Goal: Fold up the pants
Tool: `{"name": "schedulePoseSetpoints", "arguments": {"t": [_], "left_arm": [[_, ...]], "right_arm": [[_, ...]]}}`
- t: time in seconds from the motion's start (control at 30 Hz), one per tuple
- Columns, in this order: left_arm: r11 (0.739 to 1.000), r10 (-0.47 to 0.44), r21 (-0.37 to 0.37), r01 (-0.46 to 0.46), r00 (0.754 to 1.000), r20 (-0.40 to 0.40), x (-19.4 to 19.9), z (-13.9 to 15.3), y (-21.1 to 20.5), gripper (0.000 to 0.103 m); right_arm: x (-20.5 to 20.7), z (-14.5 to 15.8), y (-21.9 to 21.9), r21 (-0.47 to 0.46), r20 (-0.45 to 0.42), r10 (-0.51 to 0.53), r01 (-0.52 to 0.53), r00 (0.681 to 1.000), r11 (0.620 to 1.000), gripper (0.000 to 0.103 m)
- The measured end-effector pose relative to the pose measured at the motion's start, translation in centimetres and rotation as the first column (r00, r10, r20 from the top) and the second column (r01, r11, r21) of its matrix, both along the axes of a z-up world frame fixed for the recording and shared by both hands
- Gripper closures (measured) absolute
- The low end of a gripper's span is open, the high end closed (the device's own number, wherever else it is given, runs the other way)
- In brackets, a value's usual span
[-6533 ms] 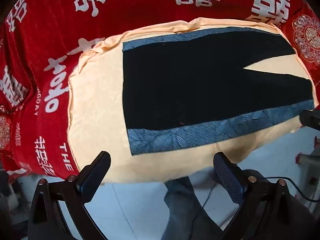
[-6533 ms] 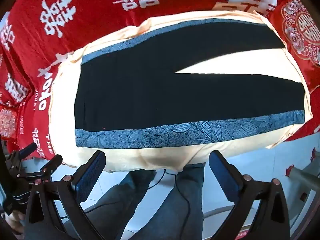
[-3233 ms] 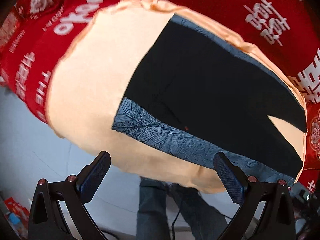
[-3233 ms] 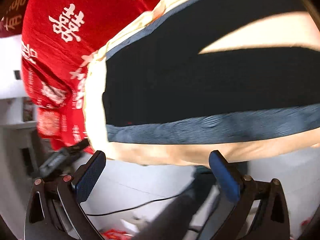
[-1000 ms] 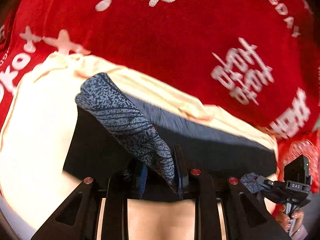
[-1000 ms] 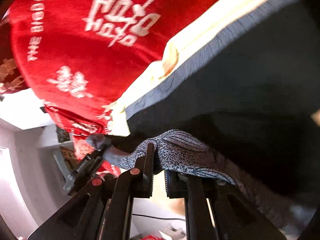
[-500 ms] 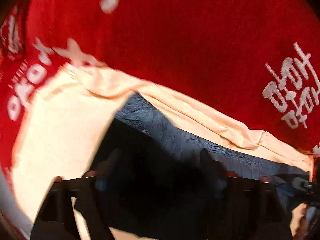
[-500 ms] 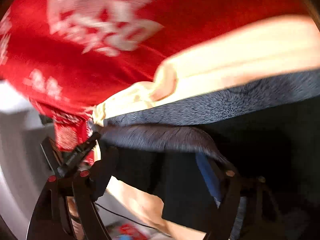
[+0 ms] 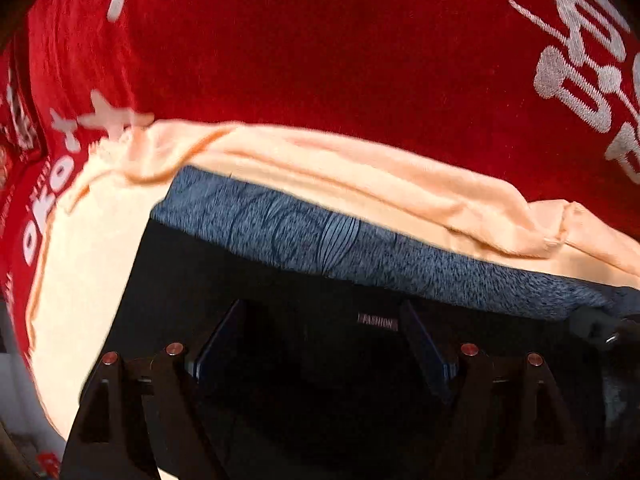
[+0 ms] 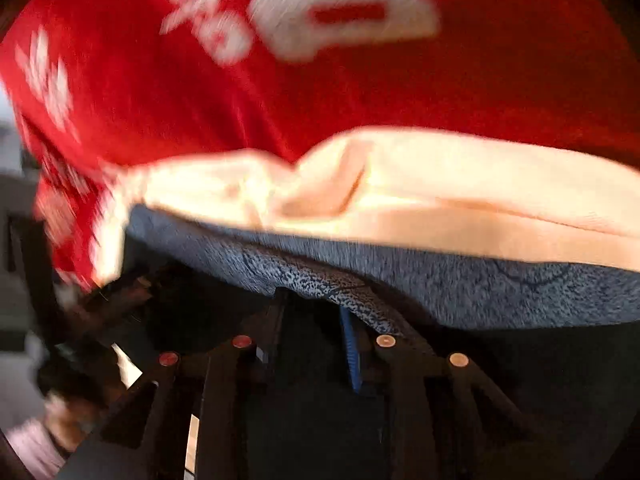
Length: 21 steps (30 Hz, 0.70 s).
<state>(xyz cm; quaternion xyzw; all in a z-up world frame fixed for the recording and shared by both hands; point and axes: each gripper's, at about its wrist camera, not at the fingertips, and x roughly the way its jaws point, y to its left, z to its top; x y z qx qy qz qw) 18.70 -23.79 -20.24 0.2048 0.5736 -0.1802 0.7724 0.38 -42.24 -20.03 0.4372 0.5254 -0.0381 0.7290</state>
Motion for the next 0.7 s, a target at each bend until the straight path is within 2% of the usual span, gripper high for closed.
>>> {"name": "schedulePoseSetpoints", "arguments": {"t": [0.03,0.1,0.17,0.27,0.43,0.5,0.57,0.7], "left_arm": [[1.0,-0.003,0.013,0.003,1.0,-0.001,0.0,0.2,-0.1,0.022],[1.0,-0.005,0.02,0.005,1.0,-0.016,-0.2,0.9,0.0,0.022],[1.0,-0.014,0.024,0.014,1.0,-0.019,-0.8,1.8,0.4,0.022],[0.998,-0.041,0.039,0.042,0.998,-0.039,-3.0,3.1,1.2,0.022],[0.995,-0.095,0.029,0.099,0.989,-0.117,-7.7,3.8,1.6,0.022],[0.991,-0.129,0.024,0.134,0.981,-0.144,-9.8,4.0,1.2,0.022],[0.986,-0.16,0.024,0.167,0.972,-0.169,-12.9,4.6,0.1,0.022],[0.967,-0.247,0.008,0.254,0.948,-0.199,-17.3,5.0,-1.0,0.022]], "right_arm": [[-0.5,0.4,-0.3,0.037,0.021,-0.02,0.019,1.0,0.999,0.069],[-2.1,1.9,-0.7,0.068,0.079,-0.036,0.031,0.996,0.997,0.043],[-4.1,3.8,-0.9,0.053,0.118,-0.046,0.04,0.992,0.998,0.032],[-8.3,5.4,-1.3,0.063,0.121,-0.076,0.069,0.99,0.996,0.031],[-15.2,6.6,-2.4,0.036,0.041,-0.186,0.185,0.982,0.982,0.031],[-17.9,6.3,-2.4,0.037,0.006,-0.25,0.25,0.968,0.968,0.03],[-21.1,6.2,-2.6,0.036,-0.029,-0.31,0.31,0.95,0.95,0.023],[-26.8,5.9,-2.2,-0.006,-0.088,-0.391,0.392,0.916,0.92,0.023]]}}
